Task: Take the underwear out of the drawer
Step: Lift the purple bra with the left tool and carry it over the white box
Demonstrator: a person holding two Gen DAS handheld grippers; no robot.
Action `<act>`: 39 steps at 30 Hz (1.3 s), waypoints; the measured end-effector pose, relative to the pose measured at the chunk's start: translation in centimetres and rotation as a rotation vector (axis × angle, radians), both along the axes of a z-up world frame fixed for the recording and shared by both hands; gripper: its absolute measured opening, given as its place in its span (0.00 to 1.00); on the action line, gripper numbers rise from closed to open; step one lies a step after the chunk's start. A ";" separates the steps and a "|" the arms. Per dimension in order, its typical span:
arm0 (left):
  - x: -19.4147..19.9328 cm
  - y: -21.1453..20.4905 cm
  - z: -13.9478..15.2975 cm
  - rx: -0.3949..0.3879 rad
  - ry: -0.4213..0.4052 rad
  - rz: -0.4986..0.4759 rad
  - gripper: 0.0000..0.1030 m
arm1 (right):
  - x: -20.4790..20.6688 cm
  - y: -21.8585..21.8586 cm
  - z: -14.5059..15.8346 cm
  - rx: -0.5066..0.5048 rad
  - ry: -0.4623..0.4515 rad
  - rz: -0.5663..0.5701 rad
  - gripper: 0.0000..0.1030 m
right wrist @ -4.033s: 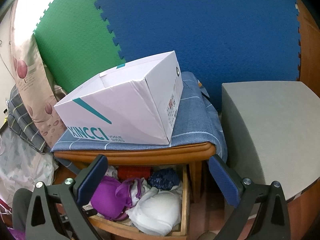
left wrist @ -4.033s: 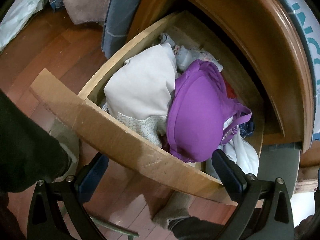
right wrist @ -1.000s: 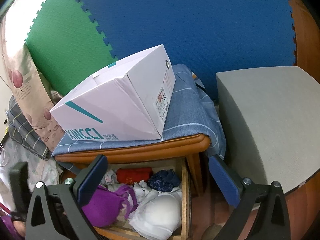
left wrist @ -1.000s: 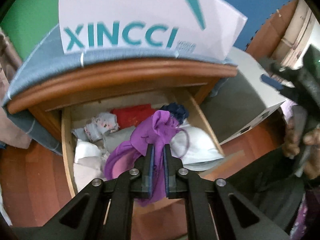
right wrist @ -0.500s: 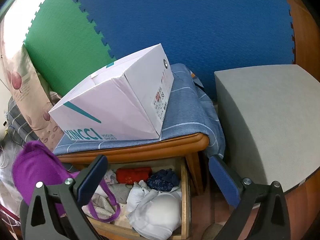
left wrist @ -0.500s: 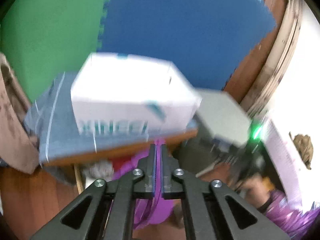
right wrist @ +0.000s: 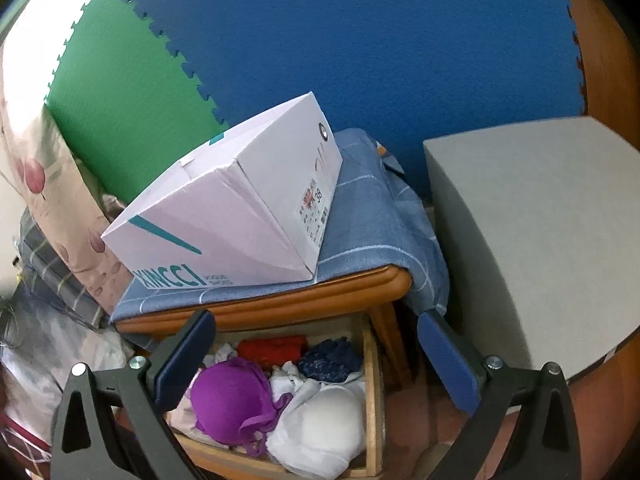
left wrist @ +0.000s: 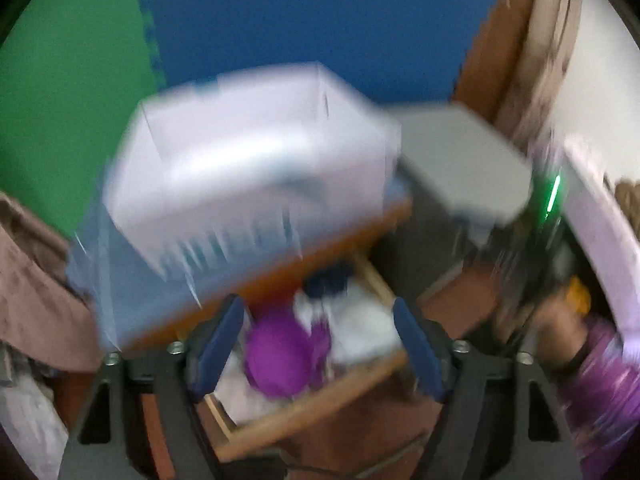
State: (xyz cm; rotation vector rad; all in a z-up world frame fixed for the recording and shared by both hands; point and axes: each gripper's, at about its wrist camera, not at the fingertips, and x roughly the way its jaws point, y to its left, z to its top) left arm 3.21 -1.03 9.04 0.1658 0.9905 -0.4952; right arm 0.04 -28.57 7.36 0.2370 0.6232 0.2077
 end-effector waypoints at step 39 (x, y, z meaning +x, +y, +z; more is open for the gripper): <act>-4.1 2.1 8.9 -0.251 -0.153 -0.032 0.23 | 0.5 0.9 -0.9 -0.029 0.047 0.016 1.00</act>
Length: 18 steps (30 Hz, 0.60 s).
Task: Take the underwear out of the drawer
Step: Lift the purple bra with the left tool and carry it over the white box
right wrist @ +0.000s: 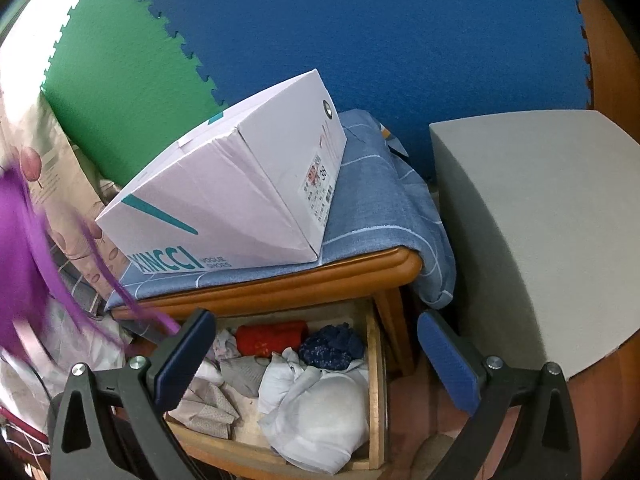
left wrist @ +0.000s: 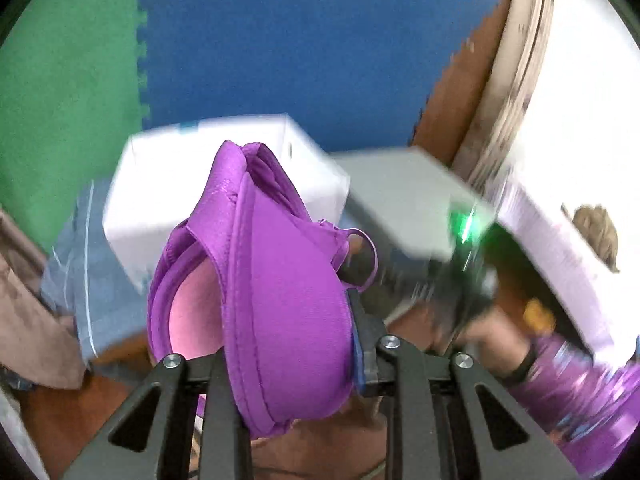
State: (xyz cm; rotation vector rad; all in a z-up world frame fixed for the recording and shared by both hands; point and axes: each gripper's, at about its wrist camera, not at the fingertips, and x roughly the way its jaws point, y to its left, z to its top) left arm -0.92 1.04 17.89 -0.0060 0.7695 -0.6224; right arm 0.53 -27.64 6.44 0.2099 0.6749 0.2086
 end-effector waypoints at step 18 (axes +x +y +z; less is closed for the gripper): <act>22.3 -1.0 -1.8 -0.003 0.151 0.189 0.30 | 0.0 -0.3 0.0 0.024 0.011 0.022 1.00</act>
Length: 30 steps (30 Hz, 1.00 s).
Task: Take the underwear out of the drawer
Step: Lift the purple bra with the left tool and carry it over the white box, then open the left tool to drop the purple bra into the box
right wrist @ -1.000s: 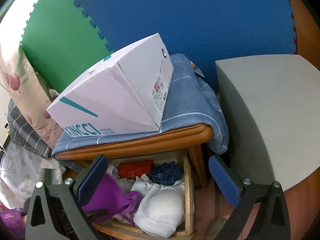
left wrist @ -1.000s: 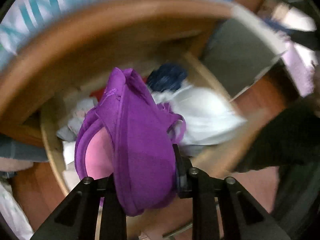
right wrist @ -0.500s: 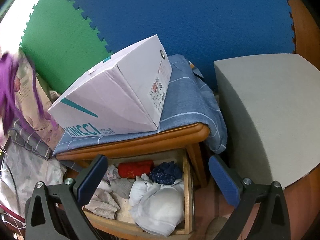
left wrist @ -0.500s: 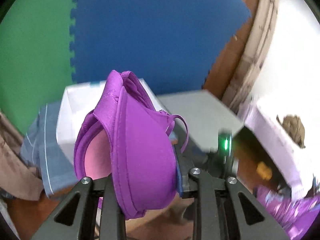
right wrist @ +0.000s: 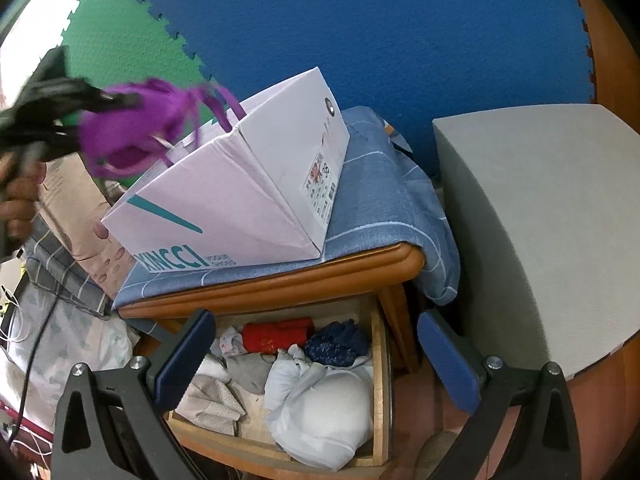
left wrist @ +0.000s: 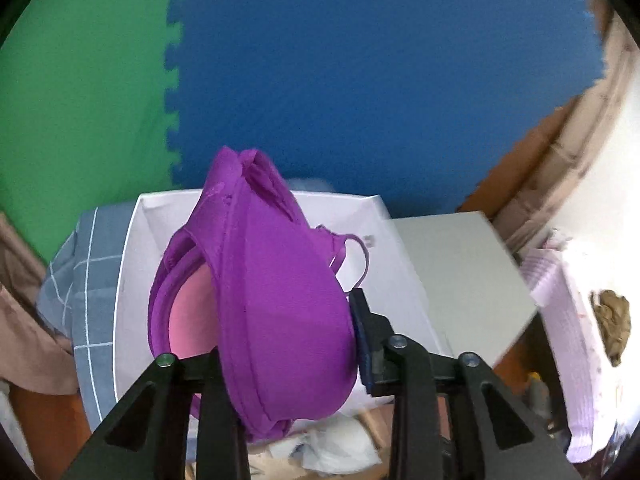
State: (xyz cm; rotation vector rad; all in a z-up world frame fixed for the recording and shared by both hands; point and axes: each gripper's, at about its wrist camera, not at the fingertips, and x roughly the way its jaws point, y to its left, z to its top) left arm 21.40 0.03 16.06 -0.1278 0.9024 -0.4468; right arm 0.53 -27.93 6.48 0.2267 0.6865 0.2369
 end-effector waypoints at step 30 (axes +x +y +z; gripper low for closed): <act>-5.7 3.0 2.9 0.111 -0.339 0.056 1.00 | 1.0 6.6 -5.7 -0.215 0.246 0.251 1.00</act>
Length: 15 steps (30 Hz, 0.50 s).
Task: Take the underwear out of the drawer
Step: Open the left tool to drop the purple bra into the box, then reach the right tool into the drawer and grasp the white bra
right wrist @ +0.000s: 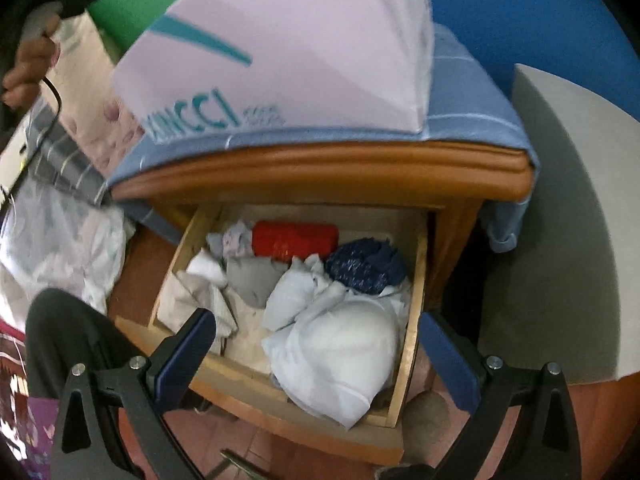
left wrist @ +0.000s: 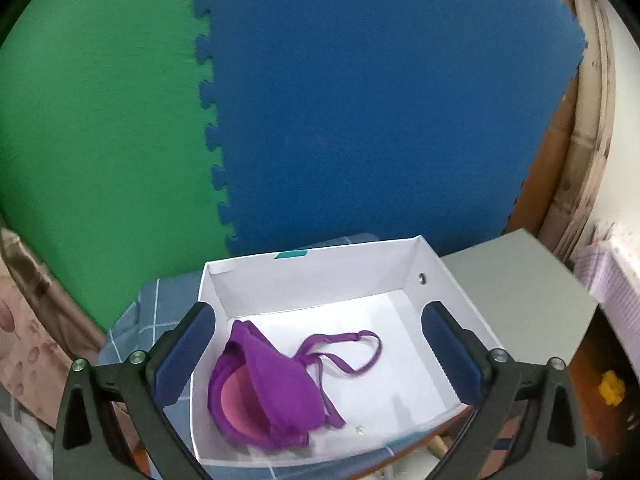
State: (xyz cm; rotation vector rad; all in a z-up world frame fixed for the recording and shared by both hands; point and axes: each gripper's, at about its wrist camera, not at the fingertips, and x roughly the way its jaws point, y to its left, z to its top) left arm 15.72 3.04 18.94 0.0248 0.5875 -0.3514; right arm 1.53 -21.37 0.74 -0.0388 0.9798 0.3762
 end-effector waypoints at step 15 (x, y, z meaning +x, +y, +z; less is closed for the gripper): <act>-14.3 9.3 -12.0 -0.126 0.156 0.032 1.00 | 0.2 10.1 -7.8 -0.610 0.025 0.289 1.00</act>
